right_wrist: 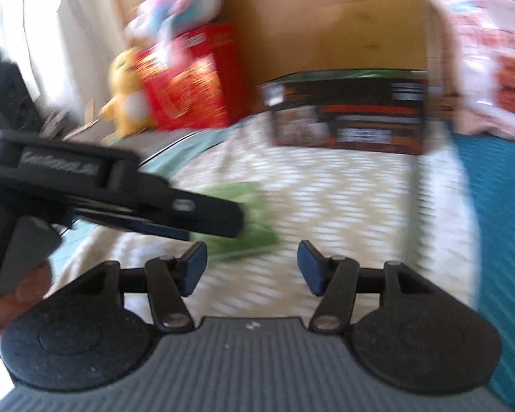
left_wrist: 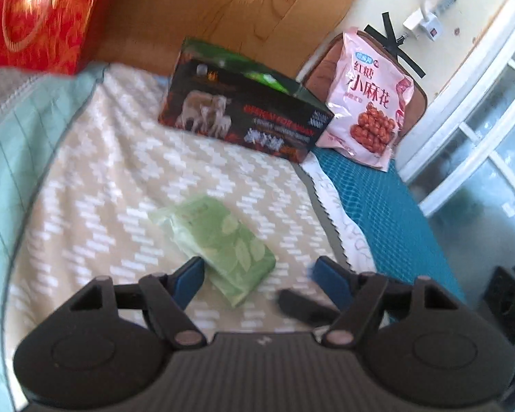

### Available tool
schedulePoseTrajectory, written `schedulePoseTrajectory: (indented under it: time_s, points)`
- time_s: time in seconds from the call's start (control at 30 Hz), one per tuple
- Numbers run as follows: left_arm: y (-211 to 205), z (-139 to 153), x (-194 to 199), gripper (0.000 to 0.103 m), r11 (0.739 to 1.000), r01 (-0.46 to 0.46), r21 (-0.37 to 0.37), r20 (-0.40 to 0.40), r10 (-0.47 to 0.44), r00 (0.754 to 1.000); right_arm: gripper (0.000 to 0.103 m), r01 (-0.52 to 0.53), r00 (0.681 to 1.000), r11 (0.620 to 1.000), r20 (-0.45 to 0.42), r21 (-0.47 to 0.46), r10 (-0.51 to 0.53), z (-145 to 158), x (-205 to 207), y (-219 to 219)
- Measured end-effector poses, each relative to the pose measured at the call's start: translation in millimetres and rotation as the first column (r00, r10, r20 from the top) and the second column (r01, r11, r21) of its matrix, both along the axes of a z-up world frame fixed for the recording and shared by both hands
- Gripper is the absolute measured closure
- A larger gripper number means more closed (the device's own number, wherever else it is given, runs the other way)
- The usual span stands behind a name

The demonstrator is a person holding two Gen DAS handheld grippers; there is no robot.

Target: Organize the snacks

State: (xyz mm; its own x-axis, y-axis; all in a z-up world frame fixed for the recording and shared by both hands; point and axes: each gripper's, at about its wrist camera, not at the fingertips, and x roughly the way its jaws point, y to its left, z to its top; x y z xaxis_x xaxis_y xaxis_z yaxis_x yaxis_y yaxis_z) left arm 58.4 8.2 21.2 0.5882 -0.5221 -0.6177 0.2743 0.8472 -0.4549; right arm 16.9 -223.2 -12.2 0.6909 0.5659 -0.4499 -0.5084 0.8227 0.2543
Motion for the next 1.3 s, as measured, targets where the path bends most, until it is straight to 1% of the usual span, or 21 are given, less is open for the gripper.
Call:
schedulePoseTrajectory:
  time_s: [0.07, 0.13, 0.2, 0.23, 0.3, 0.37, 0.5, 0.57, 0.7, 0.73, 1.03, 1.13, 1.3]
  points:
    - [-1.3, 4.4, -1.8, 0.030, 0.998, -0.038, 0.052, 0.034, 0.037, 0.999, 0.039, 0.068, 0.998, 0.994, -0.015, 0.082, -0.067, -2.0, 0.0, -21.5]
    - [-1.3, 7.4, -4.7, 0.030, 0.987, -0.098, 0.129, 0.078, 0.088, 0.993, 0.036, 0.123, 0.992, 0.979, -0.046, 0.165, -0.117, -3.9, 3.8, -36.6]
    - [0.5, 9.2, -7.8, 0.030, 0.971, -0.151, 0.188, 0.119, 0.130, 0.984, 0.036, 0.139, 0.989, 0.968, -0.082, 0.208, -0.124, -5.6, 10.1, -42.4]
    - [2.9, 9.5, -9.1, 0.030, 0.963, -0.175, 0.204, 0.135, 0.149, 0.980, 0.036, 0.138, 0.988, 0.966, -0.096, 0.219, -0.120, -6.5, 12.1, -43.8]
    - [9.2, 8.1, -9.3, 0.029, 0.953, -0.215, 0.215, 0.147, 0.186, 0.971, 0.035, 0.136, 0.988, 0.966, -0.096, 0.220, -0.118, -6.3, 12.2, -43.2]
    - [15.5, 5.5, -6.3, 0.029, 0.945, -0.243, 0.218, 0.140, 0.216, 0.966, 0.034, 0.122, 0.992, 0.972, -0.062, 0.201, -0.112, -4.4, 6.0, -38.1]
    - [23.6, -3.7, -1.4, 0.029, 0.924, -0.295, 0.244, 0.139, 0.268, 0.953, 0.033, 0.094, 0.995, 0.987, 0.020, 0.129, -0.097, 0.1, -5.7, -28.1]
    - [27.0, -8.0, -0.5, 0.028, 0.913, -0.318, 0.257, 0.150, 0.288, 0.946, 0.030, 0.082, 0.995, 0.992, 0.047, 0.094, -0.086, 0.9, -8.6, -22.6]
    - [31.2, -16.6, -0.1, 0.022, 0.893, -0.352, 0.280, 0.187, 0.309, 0.932, 0.028, 0.087, 0.995, 0.992, 0.042, 0.091, -0.091, -0.1, -6.1, -24.1]
    - [31.4, -18.4, 0.3, 0.022, 0.890, -0.356, 0.284, 0.191, 0.311, 0.931, 0.028, 0.091, 0.995, 0.991, 0.037, 0.093, -0.095, -0.3, -5.2, -25.0]
    - [34.6, -17.2, -3.0, 0.021, 0.904, -0.353, 0.242, 0.201, 0.310, 0.929, 0.025, 0.100, 0.994, 0.992, 0.040, 0.073, -0.103, -0.1, -5.7, -21.7]
    - [35.5, -16.0, -6.3, 0.021, 0.908, -0.353, 0.223, 0.216, 0.307, 0.927, 0.025, 0.101, 0.994, 0.992, 0.042, 0.072, -0.104, -0.3, -5.9, -21.9]
    - [34.2, -14.3, -9.1, 0.020, 0.910, -0.353, 0.216, 0.235, 0.303, 0.924, 0.024, 0.099, 0.994, 0.992, 0.041, 0.072, -0.102, -0.3, -5.7, -21.9]
